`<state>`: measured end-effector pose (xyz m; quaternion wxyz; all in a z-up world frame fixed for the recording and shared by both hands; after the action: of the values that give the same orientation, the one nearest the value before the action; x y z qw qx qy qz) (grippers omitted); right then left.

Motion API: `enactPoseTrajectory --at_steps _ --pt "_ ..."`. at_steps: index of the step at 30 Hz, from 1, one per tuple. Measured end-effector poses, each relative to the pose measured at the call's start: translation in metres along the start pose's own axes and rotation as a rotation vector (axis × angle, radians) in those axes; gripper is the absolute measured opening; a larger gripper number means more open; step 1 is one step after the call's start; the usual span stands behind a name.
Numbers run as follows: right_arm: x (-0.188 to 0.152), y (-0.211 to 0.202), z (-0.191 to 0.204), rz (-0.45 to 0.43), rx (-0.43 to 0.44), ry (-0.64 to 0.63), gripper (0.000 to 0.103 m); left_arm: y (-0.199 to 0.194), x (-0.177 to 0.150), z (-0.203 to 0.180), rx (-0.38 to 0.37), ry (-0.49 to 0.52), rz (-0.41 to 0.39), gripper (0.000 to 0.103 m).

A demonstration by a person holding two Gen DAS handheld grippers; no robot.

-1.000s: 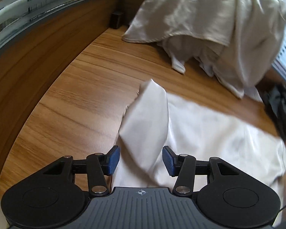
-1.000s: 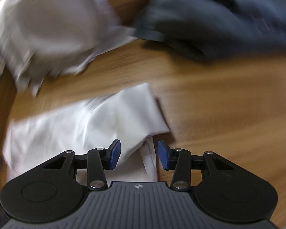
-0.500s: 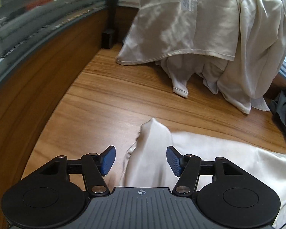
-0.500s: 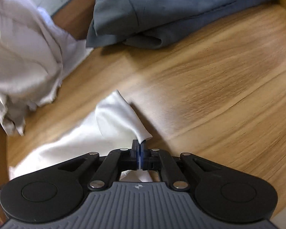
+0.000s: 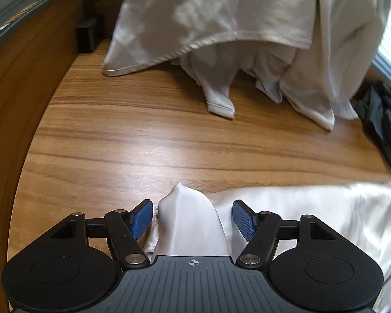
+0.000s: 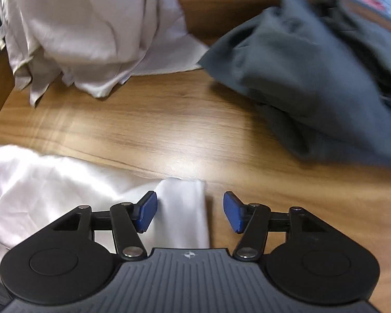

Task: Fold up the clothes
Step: 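Pinch the shirt edges with both grippers and lift to straighten it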

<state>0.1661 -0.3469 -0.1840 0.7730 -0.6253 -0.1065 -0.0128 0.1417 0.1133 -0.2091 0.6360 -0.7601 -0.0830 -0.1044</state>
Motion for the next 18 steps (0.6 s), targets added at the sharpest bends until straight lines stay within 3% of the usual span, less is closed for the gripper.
enactPoseTrajectory --at_steps 4,6,8,9,10,11,14,18 --pt "0.014 0.022 0.003 0.055 0.065 -0.001 0.063 0.009 -0.001 -0.003 0.006 0.049 0.027 0.069" --pt "0.014 0.027 0.005 0.069 0.077 -0.002 0.058 0.011 -0.002 -0.003 0.007 0.057 0.032 0.064" --pt "0.011 0.032 0.008 0.088 0.086 -0.002 0.043 0.013 -0.004 -0.004 0.011 0.066 0.029 0.057" --pt "0.008 0.035 0.011 0.093 0.086 0.0 0.039 0.013 -0.005 -0.005 0.012 0.072 0.017 0.047" --pt "0.004 0.038 0.014 0.094 0.085 0.003 0.027 0.012 -0.006 -0.007 0.015 0.08 0.003 0.042" --pt "0.001 0.04 0.018 0.092 0.082 0.005 0.019 0.012 -0.007 -0.009 0.02 0.092 -0.005 0.028" --pt "-0.005 0.036 0.026 0.043 0.032 -0.008 0.012 0.006 -0.009 -0.015 0.043 0.115 -0.038 0.017" --pt "0.0 0.02 0.027 -0.043 -0.018 0.007 0.011 -0.006 0.001 -0.015 0.038 0.082 -0.087 0.015"
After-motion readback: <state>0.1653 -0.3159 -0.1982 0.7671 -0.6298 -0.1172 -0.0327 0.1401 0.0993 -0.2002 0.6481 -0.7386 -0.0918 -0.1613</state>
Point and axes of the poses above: each gripper's, at about its wrist camera, not at the fingertips, and y roughly the way its jaws point, z to its left, x to its top, the point moved 10 cm from there along y, roughly the way its jaws point, and after that the axes turned 12 degrees about z, right-handed, at the moved point
